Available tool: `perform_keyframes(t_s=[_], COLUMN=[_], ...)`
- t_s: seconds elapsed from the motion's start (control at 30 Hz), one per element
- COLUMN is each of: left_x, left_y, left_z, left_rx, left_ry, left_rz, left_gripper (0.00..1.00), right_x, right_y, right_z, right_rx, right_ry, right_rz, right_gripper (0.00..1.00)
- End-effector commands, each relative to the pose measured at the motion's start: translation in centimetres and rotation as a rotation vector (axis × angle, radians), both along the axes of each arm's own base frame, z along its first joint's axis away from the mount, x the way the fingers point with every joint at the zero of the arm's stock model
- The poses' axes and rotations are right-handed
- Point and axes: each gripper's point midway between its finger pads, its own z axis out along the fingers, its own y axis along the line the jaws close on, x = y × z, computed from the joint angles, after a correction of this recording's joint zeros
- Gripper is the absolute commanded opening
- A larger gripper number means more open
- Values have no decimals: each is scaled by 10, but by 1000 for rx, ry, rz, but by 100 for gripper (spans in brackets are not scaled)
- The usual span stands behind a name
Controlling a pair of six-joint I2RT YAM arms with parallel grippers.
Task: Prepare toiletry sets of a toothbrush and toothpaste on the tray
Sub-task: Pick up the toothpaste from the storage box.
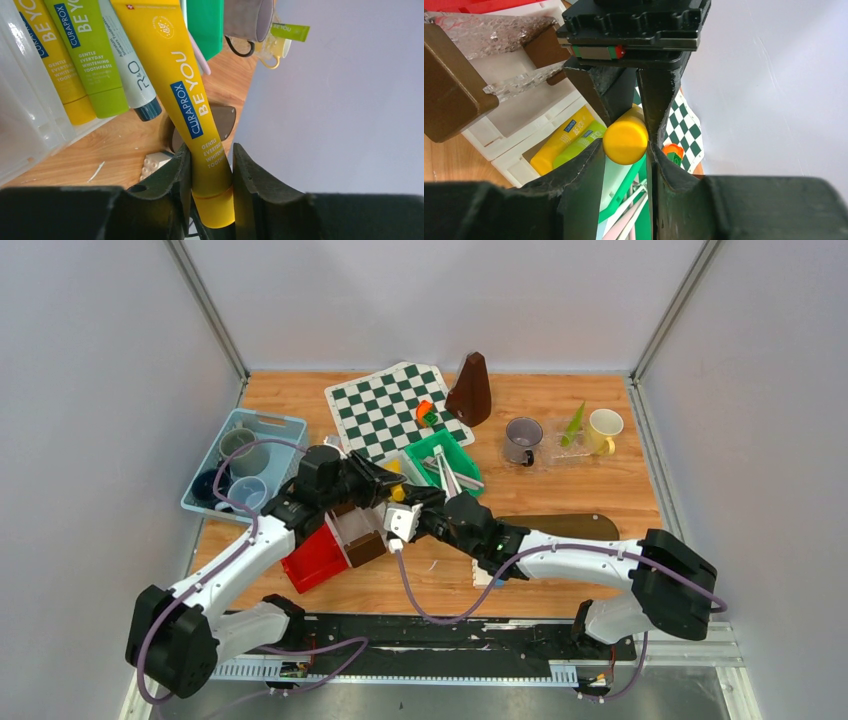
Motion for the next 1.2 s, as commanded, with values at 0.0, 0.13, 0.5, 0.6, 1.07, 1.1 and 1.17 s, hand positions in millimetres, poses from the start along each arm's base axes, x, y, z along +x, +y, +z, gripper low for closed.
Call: perform_keyframes(t_s=[0.0, 0.13, 0.5, 0.6, 1.07, 1.1, 1.17], left_x=[7, 7, 15, 15, -5, -8, -15], left_y=[1, 2, 7, 7, -5, -8, -15], left_z=[30, 31, 49, 54, 105, 110, 116], left_rx=[-21, 0, 278, 338, 452, 443, 434], left_ry=[-109, -133, -405, -468, -871, -897, -947], left_rz=[18, 5, -164, -222, -445, -461, -498], left_gripper=[28, 12, 4, 4, 7, 7, 8], right_x=[1, 2, -1, 2, 16, 17, 19], right_y=[-1, -4, -15, -26, -83, -85, -88], right_z=[22, 26, 44, 59, 119, 123, 129], right_rx=[73, 90, 168, 232, 608, 632, 672], right_ry=[-33, -26, 188, 245, 836, 876, 950], right_rz=[-15, -33, -134, -208, -226, -217, -201], right_gripper=[7, 22, 64, 73, 87, 87, 87])
